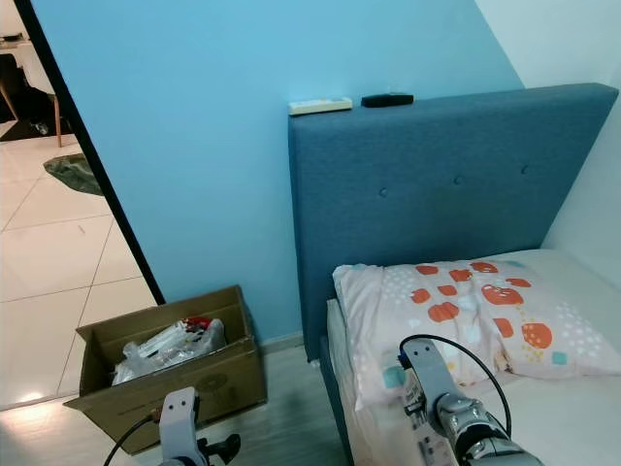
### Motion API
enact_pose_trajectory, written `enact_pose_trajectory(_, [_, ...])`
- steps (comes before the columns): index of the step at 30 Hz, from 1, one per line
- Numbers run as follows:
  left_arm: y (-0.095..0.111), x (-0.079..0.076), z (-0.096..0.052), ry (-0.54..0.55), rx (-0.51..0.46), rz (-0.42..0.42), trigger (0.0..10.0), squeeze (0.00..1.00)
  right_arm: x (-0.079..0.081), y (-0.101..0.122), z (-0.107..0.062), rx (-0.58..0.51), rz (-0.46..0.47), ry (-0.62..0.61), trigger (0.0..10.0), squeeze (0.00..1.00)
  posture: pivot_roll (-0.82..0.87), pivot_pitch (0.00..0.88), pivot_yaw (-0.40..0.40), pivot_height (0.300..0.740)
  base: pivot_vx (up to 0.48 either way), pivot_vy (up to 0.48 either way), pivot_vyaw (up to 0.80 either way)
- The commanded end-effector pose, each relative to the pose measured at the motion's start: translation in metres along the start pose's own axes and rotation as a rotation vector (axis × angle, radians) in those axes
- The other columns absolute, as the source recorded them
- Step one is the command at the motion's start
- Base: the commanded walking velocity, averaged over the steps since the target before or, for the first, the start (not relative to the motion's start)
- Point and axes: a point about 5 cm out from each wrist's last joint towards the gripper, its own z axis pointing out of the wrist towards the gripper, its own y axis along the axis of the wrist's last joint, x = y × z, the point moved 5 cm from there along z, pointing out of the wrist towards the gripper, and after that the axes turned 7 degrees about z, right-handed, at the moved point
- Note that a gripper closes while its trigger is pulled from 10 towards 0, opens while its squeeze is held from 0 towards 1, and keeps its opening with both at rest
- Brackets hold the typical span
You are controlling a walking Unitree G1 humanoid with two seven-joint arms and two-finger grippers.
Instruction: Clean up the room
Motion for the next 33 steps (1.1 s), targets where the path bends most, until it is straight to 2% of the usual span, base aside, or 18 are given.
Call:
enact_pose_trajectory(1, [-0.004,0.003,-0.001,0.002,0.015,0.006,10.0,0.00,0.003,0.002,0.000,0.000,-0.009,0.014,10.0,0.00,-0.14,0.000,-0.023,0.720,0.000,-0.465,0.00])
enact_pose_trajectory(5, [-0.006,0.003,-0.002,0.003,0.018,0.000,10.0,0.00,0.007,0.000,0.000,0.013,-0.050,0.051,10.0,0.00,-0.14,0.000,-0.023,0.720,0.000,-0.383,0.00])
enact_pose_trajectory(13, [-0.009,0.007,-0.003,0.018,0.022,-0.015,10.0,0.00,0.016,0.010,-0.001,-0.023,-0.071,0.129,10.0,0.00,-0.14,0.000,-0.025,0.720,0.000,0.000,0.00])
enact_pose_trajectory(15, [-0.010,0.007,-0.003,0.017,0.024,-0.012,10.0,0.00,0.019,0.013,-0.001,-0.026,-0.104,0.156,10.0,0.00,-0.14,0.000,-0.027,0.720,0.000,0.000,0.00])
enact_pose_trajectory(21, [-0.012,0.007,-0.004,0.015,0.028,-0.005,10.0,0.00,0.023,0.004,-0.001,0.013,-0.169,0.177,10.0,0.00,-0.13,0.001,-0.034,0.720,0.000,0.000,0.00])
enact_pose_trajectory(25, [-0.013,0.009,-0.005,0.016,0.030,-0.005,10.0,0.00,0.025,0.001,0.000,0.015,-0.176,0.181,10.0,0.00,-0.12,0.022,-0.036,0.720,0.000,0.000,0.00])
enact_pose_trajectory(29, [-0.026,0.017,-0.010,0.025,0.051,0.001,10.0,0.00,0.019,0.002,0.000,-0.007,-0.163,0.133,10.0,0.00,-0.10,0.085,-0.028,0.720,0.000,0.000,0.00])
enact_pose_trajectory(33, [-0.034,0.022,-0.014,0.028,0.065,0.008,10.0,0.00,0.011,0.002,0.000,-0.016,-0.153,0.090,10.0,0.00,-0.09,0.111,-0.021,0.720,0.000,0.000,0.00])
